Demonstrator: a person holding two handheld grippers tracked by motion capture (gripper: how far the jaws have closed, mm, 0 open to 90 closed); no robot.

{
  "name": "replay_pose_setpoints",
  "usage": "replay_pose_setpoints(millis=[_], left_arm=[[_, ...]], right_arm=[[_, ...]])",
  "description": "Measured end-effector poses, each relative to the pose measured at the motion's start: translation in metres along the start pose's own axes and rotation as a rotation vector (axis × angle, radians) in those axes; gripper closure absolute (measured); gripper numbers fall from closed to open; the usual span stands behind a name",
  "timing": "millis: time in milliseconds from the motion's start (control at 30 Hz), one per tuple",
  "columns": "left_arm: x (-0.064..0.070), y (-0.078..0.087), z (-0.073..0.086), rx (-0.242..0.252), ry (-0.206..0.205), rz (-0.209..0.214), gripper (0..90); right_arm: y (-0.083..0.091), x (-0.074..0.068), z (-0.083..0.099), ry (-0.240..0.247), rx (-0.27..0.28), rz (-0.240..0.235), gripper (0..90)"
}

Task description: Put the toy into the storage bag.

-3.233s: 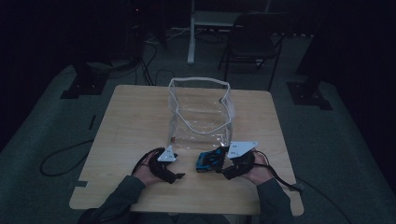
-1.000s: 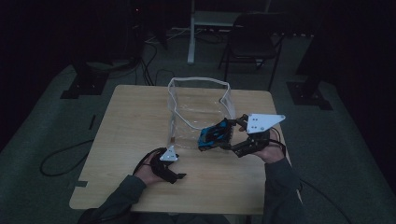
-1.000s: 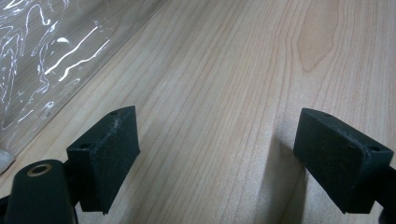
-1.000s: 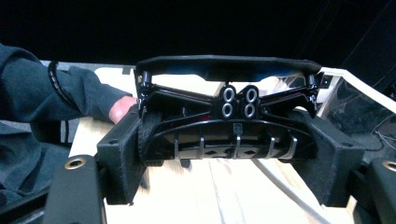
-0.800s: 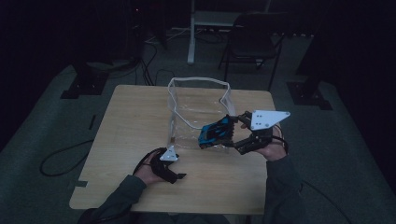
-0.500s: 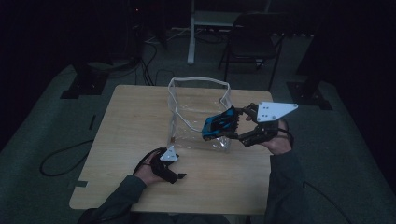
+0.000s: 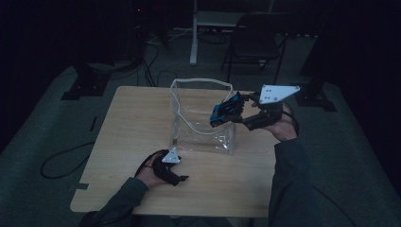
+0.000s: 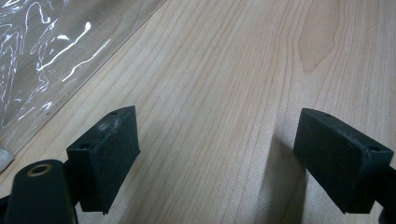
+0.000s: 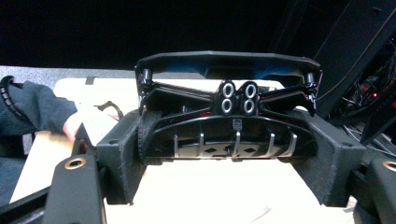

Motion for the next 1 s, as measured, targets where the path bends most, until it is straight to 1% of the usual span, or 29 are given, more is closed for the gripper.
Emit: replay_pose_setpoints(millis=[100, 233, 367, 500, 633, 667, 800, 867, 1000], left_arm=[[0.0, 0.0, 0.0, -0.001, -0.002, 0.0, 14.5], [0.0, 0.0, 0.0, 0.0, -0.001, -0.002, 14.5], [0.0, 0.0, 0.0, 0.002, 0.002, -0.001, 14.5], [0.0, 0.0, 0.0, 0.003, 0.003, 0.001, 14.5], [0.0, 0.0, 0.0, 0.004, 0.004, 0.001, 14.5], [0.0, 0.0, 0.0, 0.005, 0.004, 0.0, 14.5], [0.0, 0.0, 0.0, 0.005, 0.003, 0.001, 14.5], [0.0, 0.0, 0.0, 0.003, 0.001, 0.0, 14.5], [0.0, 0.0, 0.0, 0.001, 0.0, 0.0, 14.5]], right_arm=[[-0.005, 0.009, 0.003, -0.011, -0.01, 0.003, 25.6], [-0.015, 0.021, 0.01, -0.028, -0.037, 0.001, 25.6], [-0.026, 0.034, 0.019, -0.044, -0.067, -0.001, 25.6], [-0.04, 0.044, 0.026, -0.056, -0.091, -0.014, 25.6], [-0.054, 0.051, 0.03, -0.057, -0.119, -0.024, 25.6], [-0.057, 0.051, 0.031, -0.064, -0.123, -0.03, 25.6], [-0.066, 0.053, 0.033, -0.064, -0.135, -0.04, 25.6], [-0.069, 0.055, 0.035, -0.064, -0.146, -0.038, 25.6], [-0.075, 0.062, 0.044, -0.078, -0.187, -0.032, 25.6]])
Point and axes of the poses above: each handheld gripper's, and its own axes: y roughly backward along the jaws, z roughly out of its underside, x roughly to its right, the point moved 10 cm from there along -y, roughly forward along the jaws, and after that the axes turned 4 degrees about x, right-handed, at the moved point
